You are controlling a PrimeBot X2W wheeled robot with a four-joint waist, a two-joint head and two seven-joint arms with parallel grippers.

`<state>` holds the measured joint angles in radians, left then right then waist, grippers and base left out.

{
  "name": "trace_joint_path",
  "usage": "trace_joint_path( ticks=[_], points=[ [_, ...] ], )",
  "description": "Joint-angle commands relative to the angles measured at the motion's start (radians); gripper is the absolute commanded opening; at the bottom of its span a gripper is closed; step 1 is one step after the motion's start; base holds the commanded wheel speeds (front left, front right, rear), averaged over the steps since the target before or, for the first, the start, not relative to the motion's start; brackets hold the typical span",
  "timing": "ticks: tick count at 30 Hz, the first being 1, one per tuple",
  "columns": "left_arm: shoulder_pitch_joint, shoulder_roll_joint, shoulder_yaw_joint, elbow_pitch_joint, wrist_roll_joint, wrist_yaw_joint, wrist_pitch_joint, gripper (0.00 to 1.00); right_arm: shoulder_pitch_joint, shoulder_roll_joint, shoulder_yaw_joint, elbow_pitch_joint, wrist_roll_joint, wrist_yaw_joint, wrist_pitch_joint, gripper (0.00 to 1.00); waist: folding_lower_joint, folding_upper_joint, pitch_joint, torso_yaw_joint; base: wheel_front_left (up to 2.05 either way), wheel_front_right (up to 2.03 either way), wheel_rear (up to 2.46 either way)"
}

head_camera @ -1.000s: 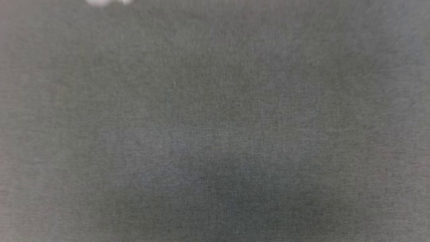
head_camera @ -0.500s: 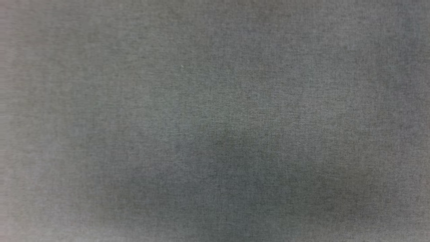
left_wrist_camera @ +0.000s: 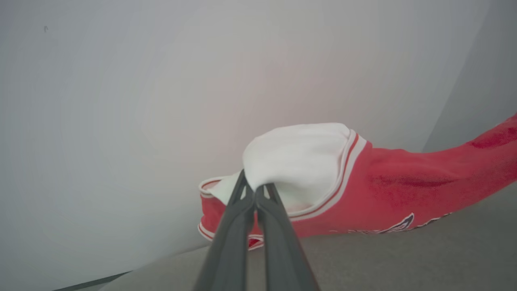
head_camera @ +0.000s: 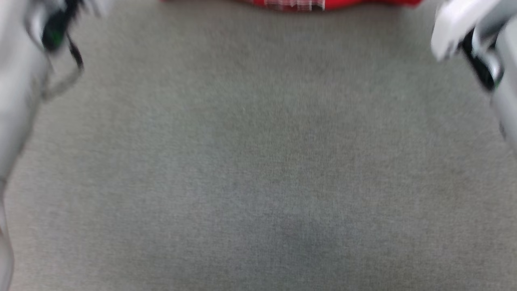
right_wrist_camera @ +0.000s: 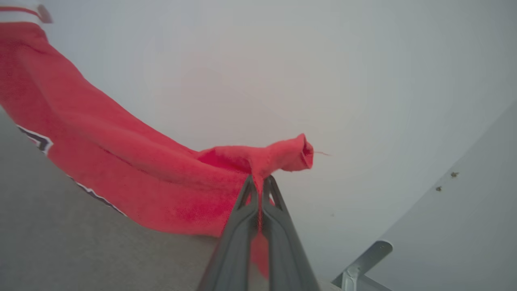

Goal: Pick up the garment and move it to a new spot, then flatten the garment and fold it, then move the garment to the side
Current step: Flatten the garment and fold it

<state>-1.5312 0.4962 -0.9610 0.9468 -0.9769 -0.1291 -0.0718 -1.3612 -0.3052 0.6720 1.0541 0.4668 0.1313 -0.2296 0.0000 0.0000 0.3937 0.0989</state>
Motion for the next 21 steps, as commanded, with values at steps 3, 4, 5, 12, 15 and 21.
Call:
trace_joint_path(
  ticks=[3,4,5,12,15,21],
  points=[
    [0.153,0.047,-0.028,-0.081,-0.022,-0.002,-0.001,0.00,0.137,-0.068,0.058,-0.096,0.077,-0.001,0.015,0.00,0.0000,0.0000,-0.181,0.029,0.00,0.00,0.00],
    [0.192,0.059,-0.033,-0.106,-0.029,0.002,-0.002,0.00,0.175,-0.086,0.070,-0.126,0.097,-0.001,0.022,0.00,0.0000,0.0000,-0.198,0.032,0.00,0.00,0.00],
    [0.232,0.070,-0.036,-0.136,-0.036,0.009,-0.004,0.00,0.210,-0.105,0.076,-0.157,0.119,-0.001,0.024,0.00,0.0000,0.0000,-0.213,0.032,0.00,0.00,0.00],
    [0.551,0.199,-0.048,-0.464,-0.099,0.153,-0.017,0.00,0.471,-0.231,0.050,-0.365,0.200,-0.001,0.051,0.00,0.0000,0.0000,-0.281,0.039,0.00,0.00,0.00],
    [0.689,0.275,-0.051,-0.651,-0.126,0.250,-0.025,0.00,0.595,-0.268,0.012,-0.455,0.206,-0.001,0.065,0.00,0.0000,0.0000,-0.292,0.038,0.00,0.00,0.00],
    [0.926,0.406,-0.053,-0.970,-0.183,0.432,-0.066,0.00,0.845,-0.297,-0.112,-0.618,0.170,-0.001,0.092,0.00,0.0000,0.0000,-0.295,0.038,0.00,0.00,0.00]
  ],
)
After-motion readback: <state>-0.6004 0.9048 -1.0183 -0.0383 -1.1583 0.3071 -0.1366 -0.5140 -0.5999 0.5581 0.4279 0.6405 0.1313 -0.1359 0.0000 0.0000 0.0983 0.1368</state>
